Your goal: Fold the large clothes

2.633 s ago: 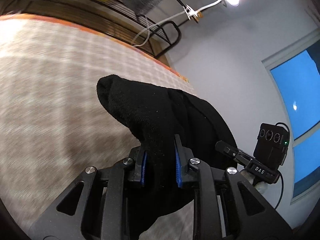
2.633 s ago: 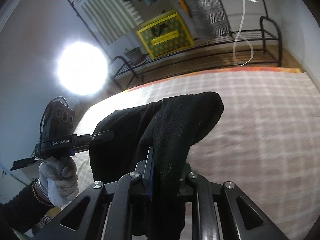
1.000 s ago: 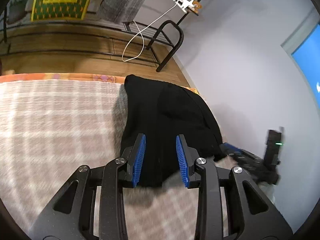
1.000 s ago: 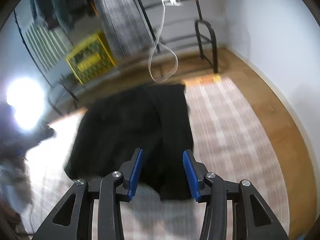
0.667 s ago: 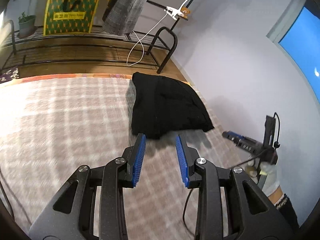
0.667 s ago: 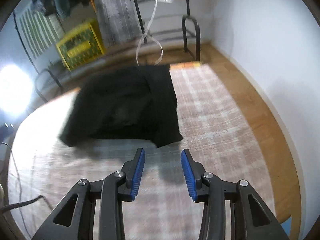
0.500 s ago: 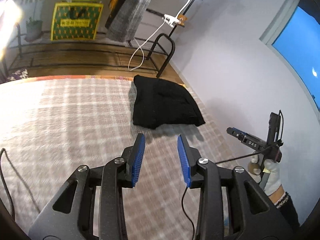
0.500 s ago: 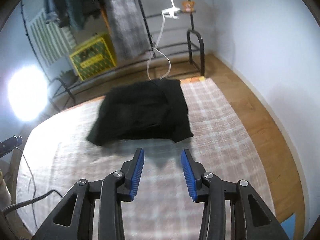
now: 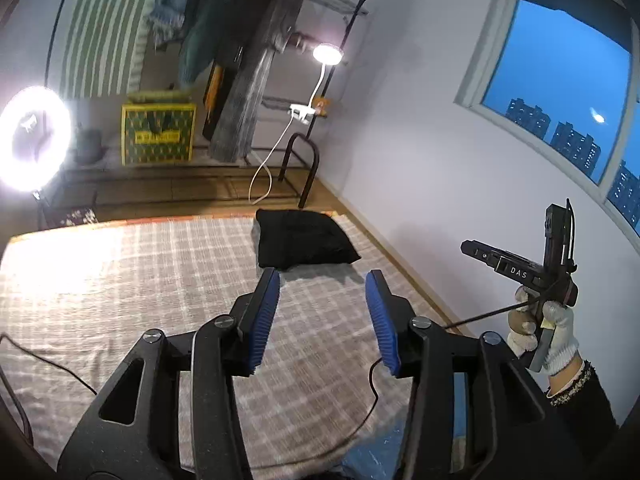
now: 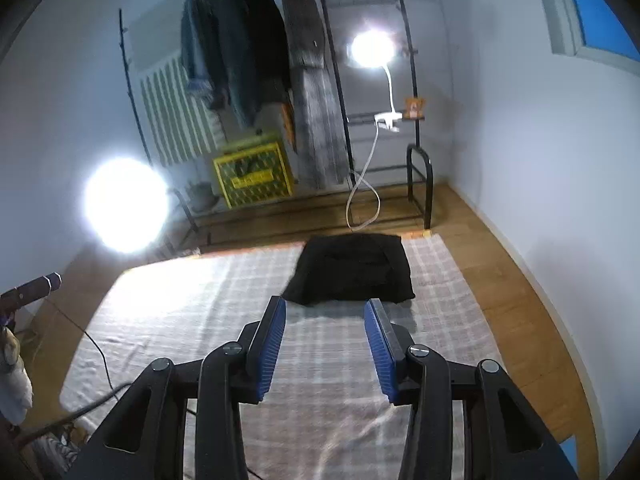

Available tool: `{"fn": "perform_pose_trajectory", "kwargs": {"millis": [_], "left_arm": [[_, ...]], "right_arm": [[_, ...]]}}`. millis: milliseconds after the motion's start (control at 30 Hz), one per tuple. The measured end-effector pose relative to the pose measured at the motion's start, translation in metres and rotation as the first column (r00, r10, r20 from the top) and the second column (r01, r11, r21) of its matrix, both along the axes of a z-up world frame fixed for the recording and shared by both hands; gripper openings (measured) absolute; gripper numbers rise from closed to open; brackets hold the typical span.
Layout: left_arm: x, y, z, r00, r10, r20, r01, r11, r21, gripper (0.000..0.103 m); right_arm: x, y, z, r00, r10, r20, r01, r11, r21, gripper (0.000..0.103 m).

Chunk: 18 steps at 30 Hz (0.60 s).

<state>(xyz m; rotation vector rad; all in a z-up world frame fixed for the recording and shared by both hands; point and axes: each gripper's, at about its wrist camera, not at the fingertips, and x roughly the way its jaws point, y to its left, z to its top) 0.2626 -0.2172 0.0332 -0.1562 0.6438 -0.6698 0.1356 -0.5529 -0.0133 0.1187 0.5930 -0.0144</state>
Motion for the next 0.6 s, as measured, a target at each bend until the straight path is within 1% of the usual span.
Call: {"fn": "perform_pose_trajectory", "kwargs": {"millis": [33,67,100,133,167,200,233,267,400,500,600], "left_arm": [[-0.011,0.004,0.007,1.0,0.0,0.013,0.0,1.0,0.0,0.059],[-0.023,0.008,0.013,1.0,0.0,0.028,0.0,1.0,0.0,0.063],[-0.033,0.011,0.017,0.999,-0.001,0.041,0.001,1.0,0.0,0.064],[-0.045,0.015,0.022,0.998,-0.002,0.058,0.002,1.0,0.004,0.065],[-0.054,0.017,0.026,0.998,-0.001,0.069,0.001,1.0,0.008,0.069],[-0.062,0.02,0.029,0.997,-0.001,0.074,0.0,1.0,0.008,0.072],[-0.071,0.024,0.03,0.997,-0.002,0.075,0.002,1.0,0.003,0.079],[-0.078,0.028,0.031,0.997,-0.001,0.077,0.001,1.0,-0.001,0.083],[-0.104,0.041,0.03,0.997,0.006,0.074,-0.007,1.0,0.008,0.084],[-0.117,0.049,0.032,0.997,0.014,0.08,-0.016,1.0,0.019,0.084],[-0.131,0.055,0.039,0.995,0.012,0.097,-0.014,1.0,0.021,0.086]], "right_arm": [[-0.011,0.004,0.007,1.0,0.003,0.012,-0.003,1.0,0.003,0.043],[-0.022,0.008,0.013,1.0,0.005,0.024,-0.006,1.0,0.002,0.043],[-0.032,0.011,0.017,0.999,0.006,0.036,-0.006,1.0,-0.002,0.044],[-0.042,0.014,0.022,0.999,0.008,0.047,-0.008,1.0,-0.004,0.048],[-0.053,0.018,0.027,0.998,0.012,0.058,-0.012,1.0,-0.006,0.052],[-0.064,0.022,0.031,0.998,0.011,0.068,-0.01,1.0,-0.011,0.06],[-0.075,0.026,0.035,0.997,0.003,0.076,-0.002,1.0,-0.019,0.062],[-0.084,0.029,0.038,0.997,0.003,0.079,-0.001,1.0,-0.023,0.062],[-0.113,0.038,0.044,0.995,0.008,0.103,-0.007,1.0,-0.007,0.063],[-0.131,0.044,0.046,0.992,0.014,0.126,-0.016,1.0,0.011,0.075],[-0.149,0.05,0.049,0.988,0.023,0.151,-0.024,1.0,0.008,0.076]]}}
